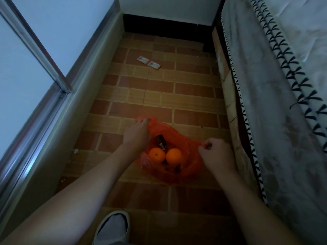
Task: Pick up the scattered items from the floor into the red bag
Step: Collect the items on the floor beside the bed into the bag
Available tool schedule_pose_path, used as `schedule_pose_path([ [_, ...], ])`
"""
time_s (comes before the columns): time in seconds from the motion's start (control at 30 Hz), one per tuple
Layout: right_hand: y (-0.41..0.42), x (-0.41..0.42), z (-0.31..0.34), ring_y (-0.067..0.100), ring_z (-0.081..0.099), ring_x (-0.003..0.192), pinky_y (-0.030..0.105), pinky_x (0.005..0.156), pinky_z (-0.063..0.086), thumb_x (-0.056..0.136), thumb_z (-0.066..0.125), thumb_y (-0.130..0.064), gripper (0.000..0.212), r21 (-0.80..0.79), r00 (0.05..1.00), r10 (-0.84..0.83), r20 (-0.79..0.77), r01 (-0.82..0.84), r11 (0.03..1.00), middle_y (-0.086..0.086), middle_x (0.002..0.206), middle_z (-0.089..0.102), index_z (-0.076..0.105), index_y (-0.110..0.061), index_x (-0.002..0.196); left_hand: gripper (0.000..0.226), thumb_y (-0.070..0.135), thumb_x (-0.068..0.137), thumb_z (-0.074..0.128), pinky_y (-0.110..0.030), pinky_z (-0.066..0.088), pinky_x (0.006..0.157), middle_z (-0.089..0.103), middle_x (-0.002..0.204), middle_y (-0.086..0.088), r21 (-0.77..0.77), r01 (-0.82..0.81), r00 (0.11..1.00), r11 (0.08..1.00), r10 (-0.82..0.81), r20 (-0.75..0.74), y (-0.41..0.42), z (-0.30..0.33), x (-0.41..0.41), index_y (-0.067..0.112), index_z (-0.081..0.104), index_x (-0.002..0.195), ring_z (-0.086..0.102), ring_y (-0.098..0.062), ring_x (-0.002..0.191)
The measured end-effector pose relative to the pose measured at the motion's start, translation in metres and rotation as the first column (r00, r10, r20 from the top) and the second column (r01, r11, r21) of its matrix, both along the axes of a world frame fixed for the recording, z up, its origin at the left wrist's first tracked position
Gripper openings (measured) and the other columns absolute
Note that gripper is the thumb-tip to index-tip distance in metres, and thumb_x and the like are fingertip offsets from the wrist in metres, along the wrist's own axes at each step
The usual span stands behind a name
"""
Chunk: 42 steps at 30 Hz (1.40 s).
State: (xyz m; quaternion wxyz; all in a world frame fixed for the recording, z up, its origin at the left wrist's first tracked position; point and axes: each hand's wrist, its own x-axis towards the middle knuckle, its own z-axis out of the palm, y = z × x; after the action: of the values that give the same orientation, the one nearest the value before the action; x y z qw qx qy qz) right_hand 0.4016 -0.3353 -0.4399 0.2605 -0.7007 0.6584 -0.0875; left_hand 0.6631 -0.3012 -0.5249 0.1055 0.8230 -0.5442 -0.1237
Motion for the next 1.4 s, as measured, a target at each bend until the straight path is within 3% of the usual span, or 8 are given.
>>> schedule_pose_path([
  [0.17, -0.004, 0.006, 0.041, 0.007, 0.065, 0.079, 0.031, 0.069, 0.056, 0.099, 0.068, -0.025, 0.011, -0.147, 0.956, 0.013, 0.293, 0.032, 0.989, -0.009, 0.083, 0.068, 0.069, -0.027, 0.088, 0.012, 0.019, 0.094, 0.066, -0.042, 0.054, 0.071, 0.072, 0.092, -0.010, -0.326, -0.117, 0.974, 0.938, 0.044, -0.223, 0.018, 0.040, -0.011, 0.012, 0.071, 0.102, 0.069, -0.033, 0.087],
  [0.3, -0.003, 0.018, 0.074, 0.004, 0.064, 0.071, 0.021, 0.062, 0.050, 0.099, 0.070, -0.023, 0.007, -0.341, 0.861, 0.108, 0.497, 0.080, 0.937, -0.009, 0.080, 0.068, 0.072, -0.024, 0.092, 0.013, 0.017, 0.102, 0.067, -0.018, 0.053, 0.077, 0.075, 0.098, 0.003, -0.686, -0.118, 0.957, 0.718, -0.103, -0.272, 0.036, 0.114, -0.026, 0.008, 0.075, 0.108, 0.069, -0.006, 0.090],
  [0.47, 0.003, 0.026, 0.105, 0.015, 0.066, 0.072, 0.033, 0.062, 0.055, 0.099, 0.071, -0.023, 0.007, -0.488, 0.745, 0.200, 0.636, 0.188, 0.852, -0.006, 0.081, 0.069, 0.073, -0.017, 0.096, 0.014, 0.012, 0.103, 0.066, -0.012, 0.052, 0.085, 0.073, 0.102, 0.003, -0.834, -0.094, 0.962, 0.543, -0.167, -0.216, 0.047, 0.176, -0.035, 0.002, 0.073, 0.110, 0.067, 0.001, 0.098],
  [0.7, -0.002, 0.023, 0.081, 0.016, 0.062, 0.061, 0.047, 0.058, 0.054, 0.097, 0.072, -0.019, 0.012, -0.423, 0.844, 0.169, 0.509, 0.074, 0.903, 0.000, 0.071, 0.067, 0.072, -0.018, 0.085, 0.011, 0.017, 0.100, 0.070, -0.030, 0.057, 0.075, 0.071, 0.090, 0.002, -0.741, -0.048, 0.977, 0.670, -0.122, -0.174, 0.053, 0.159, -0.028, 0.007, 0.075, 0.101, 0.067, -0.009, 0.084],
  [0.87, -0.002, 0.025, 0.103, 0.025, 0.068, 0.068, 0.047, 0.058, 0.058, 0.098, 0.073, -0.026, 0.009, -0.450, 0.753, 0.195, 0.629, 0.147, 0.881, 0.001, 0.077, 0.071, 0.075, -0.019, 0.094, 0.011, 0.017, 0.099, 0.072, -0.021, 0.054, 0.079, 0.072, 0.093, 0.002, -0.779, -0.078, 0.982, 0.623, -0.089, -0.169, 0.065, 0.169, -0.021, 0.006, 0.075, 0.100, 0.066, -0.010, 0.087],
  [1.07, 0.006, 0.033, 0.085, 0.013, 0.060, 0.059, 0.034, 0.048, 0.048, 0.097, 0.074, -0.021, 0.012, -0.447, 0.833, 0.172, 0.526, 0.099, 0.889, -0.002, 0.069, 0.066, 0.072, -0.015, 0.086, 0.007, 0.017, 0.097, 0.073, -0.016, 0.052, 0.081, 0.070, 0.091, 0.007, -0.737, -0.098, 0.980, 0.668, -0.066, -0.190, 0.073, 0.171, -0.008, 0.010, 0.074, 0.098, 0.064, -0.004, 0.086],
  [1.23, 0.001, 0.041, 0.100, 0.016, 0.063, 0.058, 0.045, 0.050, 0.054, 0.099, 0.072, -0.026, 0.012, -0.421, 0.824, 0.141, 0.548, 0.125, 0.898, -0.004, 0.070, 0.067, 0.072, -0.018, 0.090, 0.006, 0.016, 0.097, 0.072, -0.017, 0.053, 0.082, 0.070, 0.091, 0.003, -0.721, -0.105, 0.979, 0.685, -0.056, -0.196, 0.069, 0.171, -0.001, 0.010, 0.073, 0.097, 0.066, -0.009, 0.087],
  [1.4, -0.001, 0.057, 0.128, 0.005, 0.062, 0.067, 0.033, 0.059, 0.055, 0.101, 0.070, -0.028, 0.012, -0.484, 0.905, 0.120, 0.409, 0.103, 0.869, -0.011, 0.077, 0.067, 0.074, -0.018, 0.095, 0.006, 0.018, 0.097, 0.072, -0.011, 0.049, 0.081, 0.071, 0.094, 0.003, -0.623, -0.045, 0.990, 0.781, -0.050, -0.135, 0.063, 0.201, 0.005, 0.012, 0.072, 0.098, 0.064, -0.006, 0.088],
])
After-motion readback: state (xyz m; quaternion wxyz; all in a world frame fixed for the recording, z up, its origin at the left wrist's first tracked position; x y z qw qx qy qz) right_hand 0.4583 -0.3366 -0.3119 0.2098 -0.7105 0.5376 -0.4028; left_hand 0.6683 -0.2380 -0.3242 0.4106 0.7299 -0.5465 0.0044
